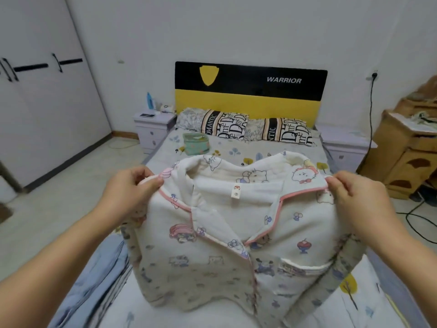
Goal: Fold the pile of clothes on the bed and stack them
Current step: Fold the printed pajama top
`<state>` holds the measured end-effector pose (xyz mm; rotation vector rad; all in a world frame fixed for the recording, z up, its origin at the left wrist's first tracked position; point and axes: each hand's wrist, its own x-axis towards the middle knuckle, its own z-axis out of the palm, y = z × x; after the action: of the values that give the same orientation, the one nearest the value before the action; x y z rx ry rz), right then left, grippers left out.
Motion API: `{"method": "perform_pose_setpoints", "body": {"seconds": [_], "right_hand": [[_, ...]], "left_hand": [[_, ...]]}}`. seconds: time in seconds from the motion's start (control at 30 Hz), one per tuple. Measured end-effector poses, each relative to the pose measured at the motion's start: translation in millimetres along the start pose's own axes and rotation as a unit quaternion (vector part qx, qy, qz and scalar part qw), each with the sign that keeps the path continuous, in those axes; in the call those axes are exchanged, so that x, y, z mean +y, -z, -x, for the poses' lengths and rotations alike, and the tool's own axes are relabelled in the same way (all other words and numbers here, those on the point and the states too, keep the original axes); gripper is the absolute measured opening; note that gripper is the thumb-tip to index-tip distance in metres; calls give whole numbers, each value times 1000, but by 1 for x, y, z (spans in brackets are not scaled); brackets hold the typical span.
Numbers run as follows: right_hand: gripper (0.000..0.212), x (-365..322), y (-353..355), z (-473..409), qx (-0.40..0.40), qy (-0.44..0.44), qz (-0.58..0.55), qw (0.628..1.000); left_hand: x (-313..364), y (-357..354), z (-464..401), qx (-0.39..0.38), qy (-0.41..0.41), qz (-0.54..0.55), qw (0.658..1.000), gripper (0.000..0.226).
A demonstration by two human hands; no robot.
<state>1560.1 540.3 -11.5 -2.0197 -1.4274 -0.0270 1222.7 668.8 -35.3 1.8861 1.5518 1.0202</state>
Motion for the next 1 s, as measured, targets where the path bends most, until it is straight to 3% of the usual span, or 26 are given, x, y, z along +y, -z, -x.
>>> {"method": "perform_pose_setpoints", "body": {"seconds": [0.2,0.43,0.53,0.77,0.93,1.0], "right_hand": [[29,-20,37,-13,16,55,39,998],[41,-33,34,-57,-27,53,18,998],[35,-20,-21,-70,-105,-8,56,993],[21,71,-226,-31,-274,-147,40,950],[6,125,-332,-2,-252,-218,0,943],[12,141,-363,2,-225,-236,-4,945]], "left_hand": [[31,45,8,61,-48,-17,997,19],[25,58,-42,40,-74,-38,996,27],[-9,12,-63,26,-70,-76,994,24],[-153,-133,-58,-124,34,-131,983,22],[-234,-211,-53,-152,72,-125,978,17],[-256,-235,-58,-142,76,-117,980,17]]}}
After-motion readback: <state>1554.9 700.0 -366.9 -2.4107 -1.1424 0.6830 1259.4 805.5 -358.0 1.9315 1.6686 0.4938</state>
